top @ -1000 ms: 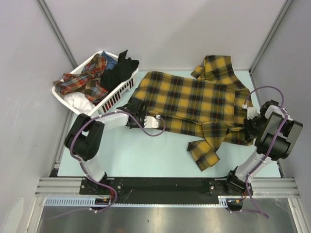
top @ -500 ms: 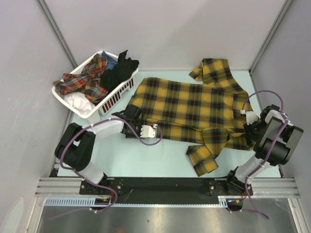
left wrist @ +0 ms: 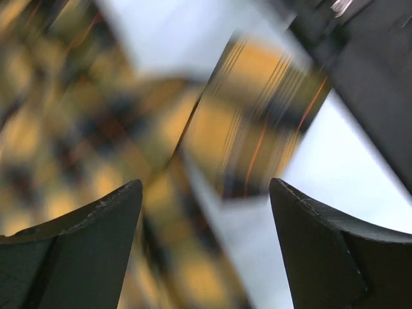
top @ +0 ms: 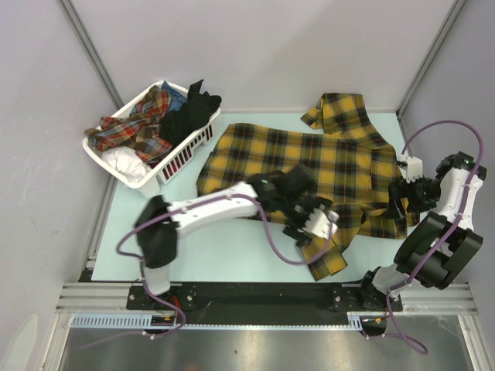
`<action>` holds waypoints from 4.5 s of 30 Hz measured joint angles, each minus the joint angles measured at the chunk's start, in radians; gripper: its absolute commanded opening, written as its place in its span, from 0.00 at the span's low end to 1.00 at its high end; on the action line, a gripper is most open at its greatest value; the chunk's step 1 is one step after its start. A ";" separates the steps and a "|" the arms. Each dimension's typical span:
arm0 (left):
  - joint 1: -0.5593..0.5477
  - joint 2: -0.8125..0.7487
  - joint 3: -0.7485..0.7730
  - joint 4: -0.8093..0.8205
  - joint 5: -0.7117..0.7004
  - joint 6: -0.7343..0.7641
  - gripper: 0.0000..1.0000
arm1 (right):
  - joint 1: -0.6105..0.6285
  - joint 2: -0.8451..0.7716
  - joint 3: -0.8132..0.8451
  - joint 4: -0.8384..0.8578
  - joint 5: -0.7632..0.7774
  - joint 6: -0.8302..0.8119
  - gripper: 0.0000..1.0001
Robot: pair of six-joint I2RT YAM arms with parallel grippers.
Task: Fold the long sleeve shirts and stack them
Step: Fold the shirt
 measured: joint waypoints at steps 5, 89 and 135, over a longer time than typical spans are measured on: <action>-0.141 0.224 0.158 -0.065 0.063 0.050 0.89 | 0.018 -0.003 0.001 -0.043 -0.068 0.013 0.91; 0.232 -0.407 -0.196 0.195 0.106 -0.415 1.00 | 0.838 0.001 0.142 -0.055 -0.669 -0.354 0.00; 0.332 -0.125 0.034 0.219 -0.369 -2.193 0.13 | 1.033 -0.336 -0.254 1.120 -0.140 0.518 0.67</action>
